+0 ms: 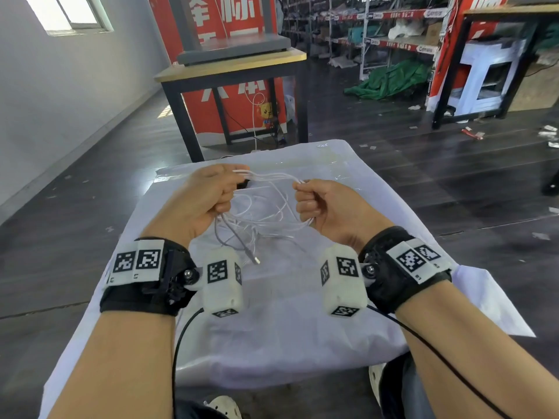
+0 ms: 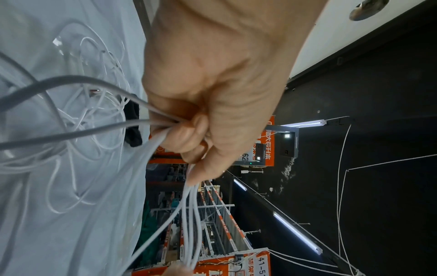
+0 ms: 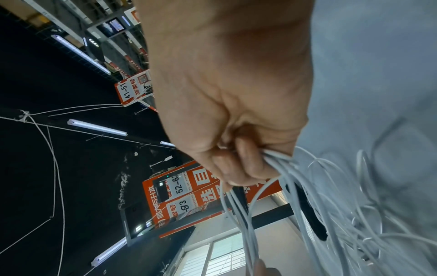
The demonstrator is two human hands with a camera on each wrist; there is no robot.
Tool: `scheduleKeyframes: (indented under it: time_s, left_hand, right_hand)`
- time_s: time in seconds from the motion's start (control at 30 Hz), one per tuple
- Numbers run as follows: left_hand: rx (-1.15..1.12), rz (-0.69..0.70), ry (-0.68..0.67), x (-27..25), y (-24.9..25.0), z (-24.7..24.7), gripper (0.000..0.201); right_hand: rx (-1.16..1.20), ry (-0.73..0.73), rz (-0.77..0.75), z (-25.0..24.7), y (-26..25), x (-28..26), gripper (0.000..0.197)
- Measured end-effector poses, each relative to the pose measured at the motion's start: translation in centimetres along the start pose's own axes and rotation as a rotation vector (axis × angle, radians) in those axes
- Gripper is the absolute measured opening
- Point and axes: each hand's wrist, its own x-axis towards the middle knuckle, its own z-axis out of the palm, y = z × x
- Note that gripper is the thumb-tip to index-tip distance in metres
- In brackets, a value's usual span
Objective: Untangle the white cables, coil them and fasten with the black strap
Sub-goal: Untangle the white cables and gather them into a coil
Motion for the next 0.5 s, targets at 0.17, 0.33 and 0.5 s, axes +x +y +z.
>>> scheduleKeyframes:
  time_s: [0.17,0.33,0.5]
  left_hand:
    - [0.307,-0.003,-0.035,0.6,-1.1,-0.1,0.019]
    - [0.264,-0.026,-0.048,0.5,-1.3,0.2,0.02]
    - [0.214,-0.047,-0.017,0.4,-1.1,0.4,0.025]
  right_hand:
    - [-0.007,0.006,-0.068,-0.3,0.0,0.1,0.021]
    - [0.006,-0.01,-0.021,-0.5,0.0,0.1,0.025]
    - [-0.022,0.078,-0.054,-0.6,0.3,0.3,0.028]
